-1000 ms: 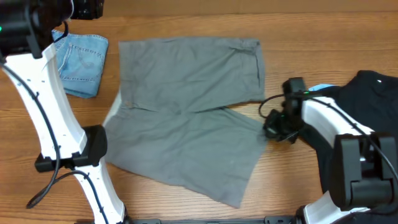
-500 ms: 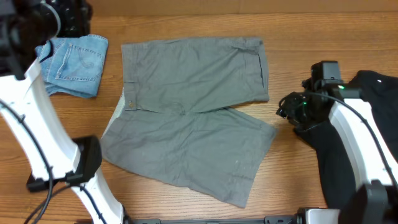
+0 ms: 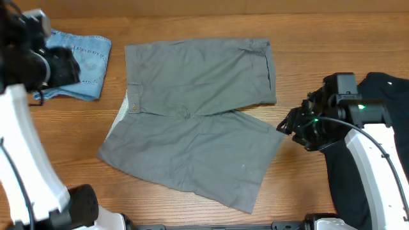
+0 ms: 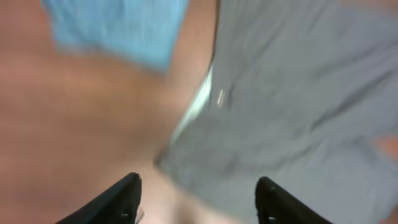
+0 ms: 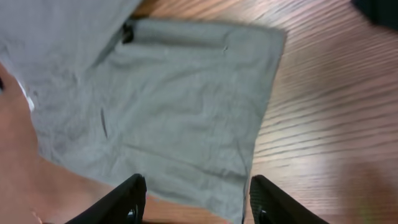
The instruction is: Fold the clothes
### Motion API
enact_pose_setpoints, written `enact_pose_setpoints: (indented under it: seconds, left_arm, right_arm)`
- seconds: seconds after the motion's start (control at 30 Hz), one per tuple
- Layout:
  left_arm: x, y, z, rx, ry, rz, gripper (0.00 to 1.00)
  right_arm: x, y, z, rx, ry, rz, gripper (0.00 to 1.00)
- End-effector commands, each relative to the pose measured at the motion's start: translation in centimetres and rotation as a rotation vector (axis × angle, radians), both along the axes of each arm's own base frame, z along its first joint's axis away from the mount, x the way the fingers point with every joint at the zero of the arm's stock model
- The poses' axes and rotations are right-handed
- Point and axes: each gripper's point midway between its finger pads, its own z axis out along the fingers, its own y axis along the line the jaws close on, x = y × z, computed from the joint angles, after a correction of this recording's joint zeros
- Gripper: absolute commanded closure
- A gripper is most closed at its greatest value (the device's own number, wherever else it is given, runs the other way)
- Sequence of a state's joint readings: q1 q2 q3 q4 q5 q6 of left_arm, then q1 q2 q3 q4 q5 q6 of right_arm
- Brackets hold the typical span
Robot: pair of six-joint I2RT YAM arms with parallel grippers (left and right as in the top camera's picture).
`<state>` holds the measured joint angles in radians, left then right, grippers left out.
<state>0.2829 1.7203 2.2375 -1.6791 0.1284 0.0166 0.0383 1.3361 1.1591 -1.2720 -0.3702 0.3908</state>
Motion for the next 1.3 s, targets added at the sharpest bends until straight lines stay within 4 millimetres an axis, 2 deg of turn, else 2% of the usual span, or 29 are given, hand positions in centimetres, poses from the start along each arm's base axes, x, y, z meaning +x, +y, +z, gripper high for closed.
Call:
enact_pose_setpoints:
  seconds: [0.0, 0.03, 0.07, 0.2, 0.3, 0.47, 0.53, 0.57, 0.67, 0.7, 0.77, 0.9, 1.07, 1.17, 1.27]
  left_arm:
    - [-1.9, 1.5, -8.6, -0.053, 0.291, 0.097, 0.38]
    - [-2.4, 1.7, -10.8, -0.069, 0.345, 0.107, 0.3]
    - [-3.0, 1.9, -12.7, -0.084, 0.388, 0.117, 0.0]
    - [-5.2, 2.0, -19.6, -0.13, 0.507, 0.169, 0.0]
    - [-6.9, 2.0, -23.8, -0.161, 0.566, 0.227, 0.0]
    - [-9.1, 0.9, -28.3, -0.237, 0.635, 0.278, 0.0]
    - [-9.8, 0.6, -29.4, -0.253, 0.656, 0.29, 0.07]
    - [-10.1, 0.6, -30.3, -0.253, 0.664, 0.309, 0.14]
    - [-10.1, 0.8, -31.4, -0.252, 0.652, 0.354, 0.21]
    - [-10.1, 0.9, -31.6, -0.25, 0.646, 0.365, 0.27]
    - [-10.2, 1.0, -32.1, -0.246, 0.639, 0.372, 0.28]
    - [-10.9, 2.2, -32.7, -0.183, 0.649, 0.417, 0.2]
    - [-11.0, 2.3, -33.7, -0.182, 0.628, 0.423, 0.18]
    - [-9.7, 1.2, -34.1, -0.252, 0.562, 0.349, 0.18]
    - [-8.3, -0.2, -33.9, -0.34, 0.501, 0.274, 0.12]
  right_arm:
    - [-0.5, 1.7, 0.0, 0.018, 0.003, 0.027, 0.39]
    - [-0.7, 1.9, -0.3, 0.013, 0.011, 0.024, 0.38]
    - [-0.8, 2.1, -0.6, 0.008, 0.021, 0.014, 0.37]
    - [-1.4, 2.1, -1.6, -0.008, 0.065, -0.021, 0.32]
    - [-2.1, 2.0, -2.7, -0.013, 0.096, -0.03, 0.32]
    - [-3.2, 1.8, -4.0, -0.018, 0.153, -0.054, 0.32]
    - [-3.4, 1.8, -4.3, -0.02, 0.162, -0.055, 0.32]
    - [-3.5, 1.8, -4.4, -0.02, 0.166, -0.055, 0.32]
    - [-3.5, 1.8, -4.5, -0.02, 0.168, -0.061, 0.32]
    - [-3.5, 1.8, -4.5, -0.019, 0.173, -0.071, 0.32]
    - [-3.5, 1.8, -4.5, -0.019, 0.173, -0.072, 0.32]
    - [-3.5, 1.8, -4.5, -0.019, 0.173, -0.072, 0.32]
    - [-3.4, 1.7, -4.5, -0.021, 0.168, -0.072, 0.32]
    - [-3.2, 1.7, -4.5, -0.02, 0.161, -0.072, 0.32]
    - [-3.2, 1.7, -4.5, -0.02, 0.161, -0.072, 0.32]
